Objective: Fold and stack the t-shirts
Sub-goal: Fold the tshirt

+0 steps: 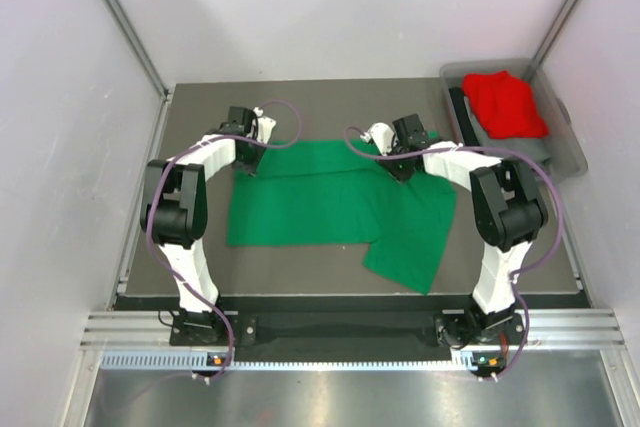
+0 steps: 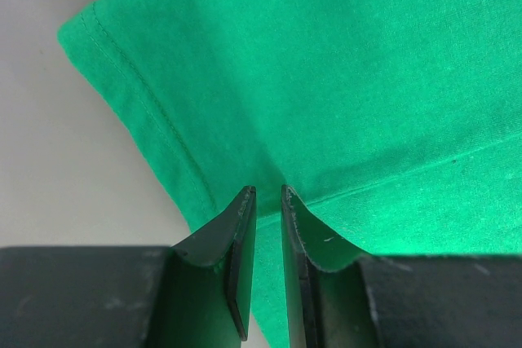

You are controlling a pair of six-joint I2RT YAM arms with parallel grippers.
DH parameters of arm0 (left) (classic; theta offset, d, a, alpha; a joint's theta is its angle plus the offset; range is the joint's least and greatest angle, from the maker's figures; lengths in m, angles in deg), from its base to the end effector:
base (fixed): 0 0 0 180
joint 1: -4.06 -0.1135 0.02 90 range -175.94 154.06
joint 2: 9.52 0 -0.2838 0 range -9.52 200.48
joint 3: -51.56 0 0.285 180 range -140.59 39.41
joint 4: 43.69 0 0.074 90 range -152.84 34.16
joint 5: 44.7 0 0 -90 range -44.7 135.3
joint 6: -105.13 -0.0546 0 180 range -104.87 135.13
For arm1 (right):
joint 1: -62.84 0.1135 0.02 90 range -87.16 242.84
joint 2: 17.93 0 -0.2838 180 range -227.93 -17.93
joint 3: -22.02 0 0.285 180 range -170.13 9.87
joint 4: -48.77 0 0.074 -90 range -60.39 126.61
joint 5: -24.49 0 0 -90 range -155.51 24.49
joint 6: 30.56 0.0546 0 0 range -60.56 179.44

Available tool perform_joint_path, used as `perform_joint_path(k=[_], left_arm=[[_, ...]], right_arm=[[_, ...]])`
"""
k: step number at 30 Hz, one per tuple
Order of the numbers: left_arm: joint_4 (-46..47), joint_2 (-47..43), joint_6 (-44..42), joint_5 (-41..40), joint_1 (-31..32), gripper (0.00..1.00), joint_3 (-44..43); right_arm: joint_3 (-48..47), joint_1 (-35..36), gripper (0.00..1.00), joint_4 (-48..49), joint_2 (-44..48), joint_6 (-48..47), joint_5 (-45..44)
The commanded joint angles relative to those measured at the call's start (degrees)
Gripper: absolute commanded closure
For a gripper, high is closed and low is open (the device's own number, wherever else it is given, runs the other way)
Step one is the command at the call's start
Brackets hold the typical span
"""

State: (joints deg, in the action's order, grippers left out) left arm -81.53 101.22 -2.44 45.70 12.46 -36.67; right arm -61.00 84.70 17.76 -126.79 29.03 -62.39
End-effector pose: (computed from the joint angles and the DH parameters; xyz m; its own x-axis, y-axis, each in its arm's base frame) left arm 0.4426 -0.0657 0.1580 -0.7745 0.4195 -0.4735 0.4021 0.9043 0.1436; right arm 0.4059 0.1660 0.1502 -0.4680 -0.7323 -0.4947 -0.7378 0.6319 -0.2375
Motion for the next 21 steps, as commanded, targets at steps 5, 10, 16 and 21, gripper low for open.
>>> perform_joint_path(k=[5, 10, 16, 21], left_arm=[[1.3, -2.8, 0.5, 0.1, 0.3, 0.76, 0.3], [1.2, -2.7, 0.5, 0.1, 0.3, 0.76, 0.4], [1.2, -3.1, 0.4, 0.1, 0.3, 0.77, 0.4], [1.3, -3.8, 0.2, 0.0, 0.3, 0.77, 0.6]], right_arm=[[-2.5, 0.5, 0.68, 4.0, -1.2, -0.4, -2.8], [-2.5, 0.5, 0.89, 4.1, -1.4, -0.4, -2.8], [-0.1, 1.1, 0.96, 4.4, 3.2, -0.2, -4.3], [2.0, 3.1, 0.97, 2.3, 9.5, 0.0, -4.3]])
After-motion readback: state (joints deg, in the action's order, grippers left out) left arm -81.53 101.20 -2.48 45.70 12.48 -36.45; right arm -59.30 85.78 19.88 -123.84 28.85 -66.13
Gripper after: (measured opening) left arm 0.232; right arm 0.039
